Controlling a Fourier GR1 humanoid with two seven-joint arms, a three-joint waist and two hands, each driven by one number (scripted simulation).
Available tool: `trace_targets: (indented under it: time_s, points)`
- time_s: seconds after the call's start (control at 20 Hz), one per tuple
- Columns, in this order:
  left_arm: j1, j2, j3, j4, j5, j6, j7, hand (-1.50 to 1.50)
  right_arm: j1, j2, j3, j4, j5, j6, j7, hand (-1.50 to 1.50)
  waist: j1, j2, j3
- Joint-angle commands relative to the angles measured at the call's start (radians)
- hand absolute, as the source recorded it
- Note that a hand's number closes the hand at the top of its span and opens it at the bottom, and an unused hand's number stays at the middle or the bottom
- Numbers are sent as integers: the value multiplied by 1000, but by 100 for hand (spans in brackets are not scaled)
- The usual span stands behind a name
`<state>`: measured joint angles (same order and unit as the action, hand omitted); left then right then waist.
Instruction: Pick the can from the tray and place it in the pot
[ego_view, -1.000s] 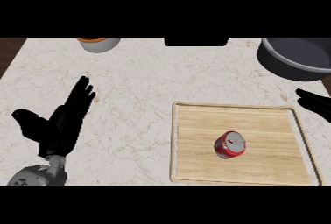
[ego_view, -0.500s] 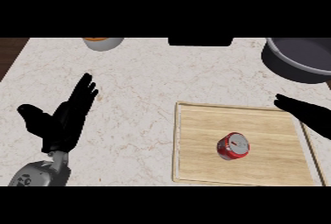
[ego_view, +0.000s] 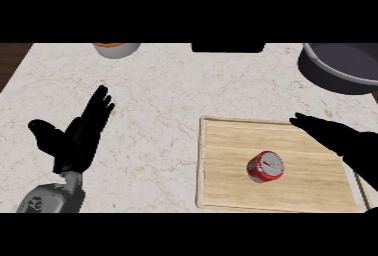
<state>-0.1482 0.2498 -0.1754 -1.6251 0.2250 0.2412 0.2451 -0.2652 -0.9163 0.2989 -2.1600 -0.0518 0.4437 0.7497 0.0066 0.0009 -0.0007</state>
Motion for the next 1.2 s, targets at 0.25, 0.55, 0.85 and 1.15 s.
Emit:
trace_targets:
  time_s: [0.25,0.55,0.85,1.15]
  points:
    - [29,-21,31,-76,-34,-22,48,0,25,218,24,-23,179,47,72,-150,-5,-2,1]
    - [12,-73,5,-87,-104,17,90,0,75,297,-12,-31,242,73,23,-150,-8,-2,1]
    - [36,-49,68,-71,-55,-74,49,0,-24,423,74,35,305,125,218,-150,-2,-1,0]
    - [8,-75,65,-38,-78,-80,61,0,-11,444,77,220,466,115,58,-150,-2,0,1]
